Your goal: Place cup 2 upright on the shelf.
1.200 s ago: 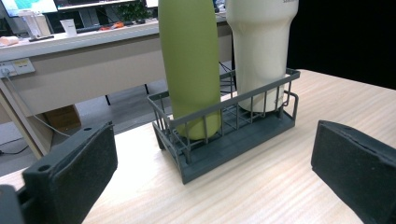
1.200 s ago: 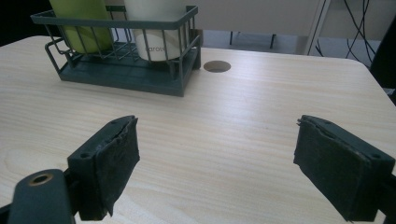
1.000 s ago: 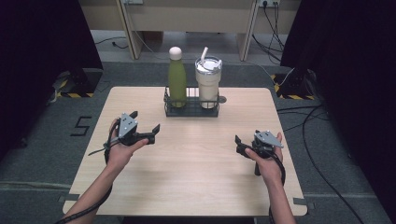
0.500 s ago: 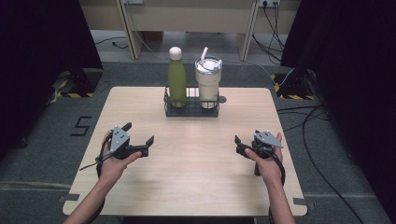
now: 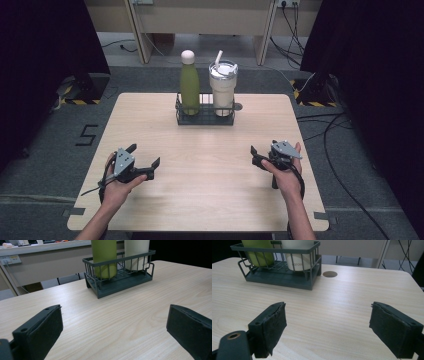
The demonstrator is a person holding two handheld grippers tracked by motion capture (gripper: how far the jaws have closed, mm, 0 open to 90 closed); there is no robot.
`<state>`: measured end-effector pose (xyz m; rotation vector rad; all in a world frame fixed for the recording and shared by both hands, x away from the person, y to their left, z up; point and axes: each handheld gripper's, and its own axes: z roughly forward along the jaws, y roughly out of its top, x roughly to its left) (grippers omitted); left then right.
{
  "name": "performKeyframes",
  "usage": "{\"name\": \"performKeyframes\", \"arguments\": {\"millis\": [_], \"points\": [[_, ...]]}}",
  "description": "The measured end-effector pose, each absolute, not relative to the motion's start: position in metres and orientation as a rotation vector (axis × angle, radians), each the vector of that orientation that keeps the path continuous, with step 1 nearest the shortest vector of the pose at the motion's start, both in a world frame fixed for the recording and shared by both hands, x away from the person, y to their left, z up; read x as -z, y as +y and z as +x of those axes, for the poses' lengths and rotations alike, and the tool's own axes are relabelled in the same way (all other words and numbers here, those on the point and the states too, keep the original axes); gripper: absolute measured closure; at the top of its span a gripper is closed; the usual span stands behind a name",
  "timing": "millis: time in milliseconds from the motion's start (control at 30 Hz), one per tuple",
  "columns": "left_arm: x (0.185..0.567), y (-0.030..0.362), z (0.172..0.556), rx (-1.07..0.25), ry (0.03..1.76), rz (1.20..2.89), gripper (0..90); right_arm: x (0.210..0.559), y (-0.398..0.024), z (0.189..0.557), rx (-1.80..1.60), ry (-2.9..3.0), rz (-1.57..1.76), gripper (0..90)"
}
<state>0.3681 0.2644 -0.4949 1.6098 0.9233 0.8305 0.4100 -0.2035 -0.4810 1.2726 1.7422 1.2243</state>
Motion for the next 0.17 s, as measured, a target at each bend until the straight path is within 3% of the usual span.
{"name": "performKeyframes", "arguments": {"millis": [167], "points": [[0.5001,0.2629,0.368,-0.812,0.934,1.603,0.1,0.4801,-0.2032,0.4101,-1.228,1.743,1.267,13.9]]}}
